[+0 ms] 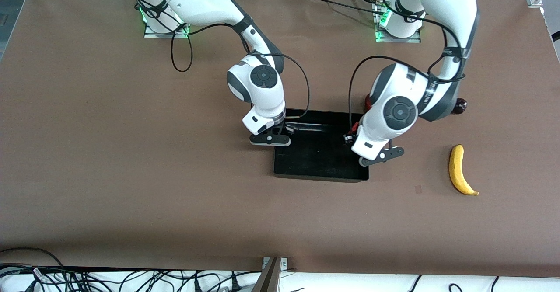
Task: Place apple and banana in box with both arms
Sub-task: 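Carry the apple over the box with the left gripper while the right gripper withdraws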
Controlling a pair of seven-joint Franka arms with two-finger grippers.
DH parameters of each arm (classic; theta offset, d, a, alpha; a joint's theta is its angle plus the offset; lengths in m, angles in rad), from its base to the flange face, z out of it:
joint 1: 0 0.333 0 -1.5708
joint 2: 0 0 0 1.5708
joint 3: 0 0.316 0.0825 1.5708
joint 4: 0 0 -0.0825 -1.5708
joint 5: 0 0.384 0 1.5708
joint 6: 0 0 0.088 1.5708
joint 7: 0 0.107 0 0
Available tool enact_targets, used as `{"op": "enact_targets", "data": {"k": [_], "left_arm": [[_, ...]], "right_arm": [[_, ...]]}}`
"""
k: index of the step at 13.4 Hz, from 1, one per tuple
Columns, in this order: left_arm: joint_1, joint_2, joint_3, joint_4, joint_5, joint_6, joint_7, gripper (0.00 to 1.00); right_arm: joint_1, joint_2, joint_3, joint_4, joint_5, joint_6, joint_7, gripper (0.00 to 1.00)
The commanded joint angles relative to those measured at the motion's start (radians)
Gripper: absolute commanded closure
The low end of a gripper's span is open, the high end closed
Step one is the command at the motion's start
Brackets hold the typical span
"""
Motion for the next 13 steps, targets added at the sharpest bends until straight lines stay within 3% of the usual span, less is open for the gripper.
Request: {"op": "enact_targets", "data": {"k": [1,3,8,13], "left_arm": [[-0.056,0.064,0.011,0.090,0.001,-0.016,-0.081,1.00],[-0.076,0.090,0.011,0.098,0.001,0.014,-0.106,1.00],[-0.122,0.147,0.009,0.096,-0.018,0.137,-0.202,1.00],[-0.160,0.172,0.009,0.092,-0.021,0.140,-0.247,1.00]], "right_arm": [[0.033,0.021,-0.026,0.047,-0.043,-0.013,0.027,0.01],[0.037,0.009,-0.039,0.047,-0.072,-0.018,0.012,0.00],[-0.034,-0.062,-0.038,0.039,-0.039,-0.062,0.006,0.00],[-0.205,-0.194,-0.036,0.042,0.265,-0.260,-0.351,0.00]]}}
